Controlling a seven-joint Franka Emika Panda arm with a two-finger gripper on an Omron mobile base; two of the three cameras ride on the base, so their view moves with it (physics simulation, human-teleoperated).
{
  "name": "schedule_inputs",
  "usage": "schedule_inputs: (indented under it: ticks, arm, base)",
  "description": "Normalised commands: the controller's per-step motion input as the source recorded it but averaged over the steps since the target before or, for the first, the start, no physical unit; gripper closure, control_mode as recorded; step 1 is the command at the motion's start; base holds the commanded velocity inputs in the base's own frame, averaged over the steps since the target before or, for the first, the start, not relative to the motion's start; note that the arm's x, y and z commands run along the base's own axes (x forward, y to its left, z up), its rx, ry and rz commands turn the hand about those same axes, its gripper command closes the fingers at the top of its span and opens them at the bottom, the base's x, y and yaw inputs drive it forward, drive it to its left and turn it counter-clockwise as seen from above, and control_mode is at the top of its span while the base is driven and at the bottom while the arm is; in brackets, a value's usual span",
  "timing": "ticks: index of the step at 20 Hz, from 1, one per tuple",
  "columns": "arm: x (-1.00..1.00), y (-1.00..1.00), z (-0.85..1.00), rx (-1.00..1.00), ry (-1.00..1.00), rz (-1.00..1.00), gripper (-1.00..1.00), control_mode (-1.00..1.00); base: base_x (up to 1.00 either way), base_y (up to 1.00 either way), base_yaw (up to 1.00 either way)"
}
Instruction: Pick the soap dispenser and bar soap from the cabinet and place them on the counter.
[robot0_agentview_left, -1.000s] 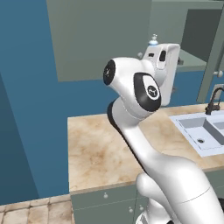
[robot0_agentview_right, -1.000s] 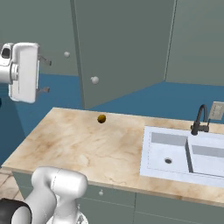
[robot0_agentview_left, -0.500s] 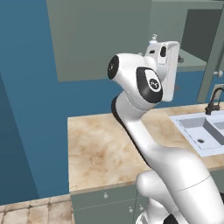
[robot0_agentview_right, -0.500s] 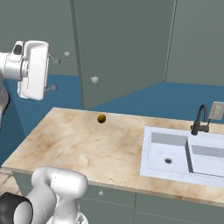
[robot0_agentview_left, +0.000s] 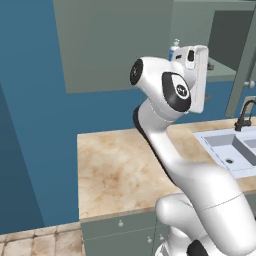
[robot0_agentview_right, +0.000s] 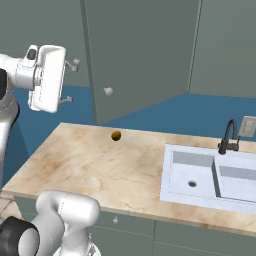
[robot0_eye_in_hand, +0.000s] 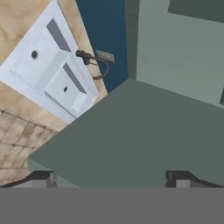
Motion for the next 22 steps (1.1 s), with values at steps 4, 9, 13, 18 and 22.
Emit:
schedule_inputs:
  ticks: [4,9,13,18,22]
  arm:
    - [0.13,-0.17,-0.04,0.0,0.08,0.0,-1.0,-1.0]
    - [0.14,-0.14,-0.05,-0.01,0.07,0.0,-1.0,-1.0]
    - [0.09,-0.16,-0.03,-0.02,0.07,0.0,-1.0,-1.0]
    - [0.11,-0.13,-0.05,-0.02,0.07,0.0,-1.0,-1.0]
    - [0.14,-0.09,-0.03,-0.03,0.06,0.0,-1.0,-1.0]
  base:
    - [0.0,0.0,0.0]
    - [0.0,0.0,0.0]
    - [0.0,0.0,0.0]
    - [0.0,0.0,0.0]
    - [0.0,0.0,0.0]
